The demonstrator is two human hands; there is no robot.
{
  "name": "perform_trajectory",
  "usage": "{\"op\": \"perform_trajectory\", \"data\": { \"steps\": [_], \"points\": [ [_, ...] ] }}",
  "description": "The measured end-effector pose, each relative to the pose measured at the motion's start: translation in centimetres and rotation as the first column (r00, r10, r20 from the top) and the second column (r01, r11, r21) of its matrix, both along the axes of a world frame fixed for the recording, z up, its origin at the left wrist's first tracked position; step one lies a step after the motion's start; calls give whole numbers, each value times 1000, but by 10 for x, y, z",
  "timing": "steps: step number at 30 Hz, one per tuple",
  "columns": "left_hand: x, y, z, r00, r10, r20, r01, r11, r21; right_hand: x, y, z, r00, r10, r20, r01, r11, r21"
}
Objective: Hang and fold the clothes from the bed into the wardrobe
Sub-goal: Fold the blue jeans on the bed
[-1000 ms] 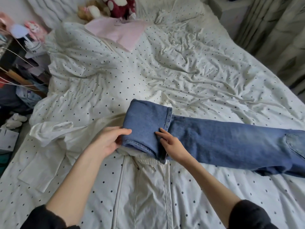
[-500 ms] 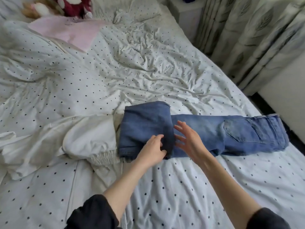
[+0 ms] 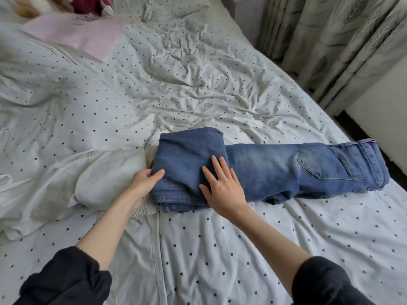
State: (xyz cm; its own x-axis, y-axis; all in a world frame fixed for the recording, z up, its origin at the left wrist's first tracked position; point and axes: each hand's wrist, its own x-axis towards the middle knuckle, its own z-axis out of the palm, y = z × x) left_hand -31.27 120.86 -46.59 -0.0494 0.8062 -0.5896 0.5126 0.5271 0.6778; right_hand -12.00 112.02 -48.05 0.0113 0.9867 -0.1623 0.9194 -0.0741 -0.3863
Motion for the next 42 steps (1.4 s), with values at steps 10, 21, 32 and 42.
{"op": "perform_trajectory", "data": {
  "steps": [10,21,32,42],
  "points": [
    [-9,-42,73,985,-76,158,52,988,147,-22,-23,44,949,-119,-292,50,971,-234],
    [88,-88,127,929,-369,-25,360,886,293,41,-70,69,73,-513,-855,157,853,-498],
    [240,-141,20,931,-360,-51,364,925,113,198,-101,65,479,-402,-780,382,896,-227],
    [170,-117,23,926,329,187,-278,926,-255,166,-97,2,963,17,-268,-101,948,-301]
  ]
}}
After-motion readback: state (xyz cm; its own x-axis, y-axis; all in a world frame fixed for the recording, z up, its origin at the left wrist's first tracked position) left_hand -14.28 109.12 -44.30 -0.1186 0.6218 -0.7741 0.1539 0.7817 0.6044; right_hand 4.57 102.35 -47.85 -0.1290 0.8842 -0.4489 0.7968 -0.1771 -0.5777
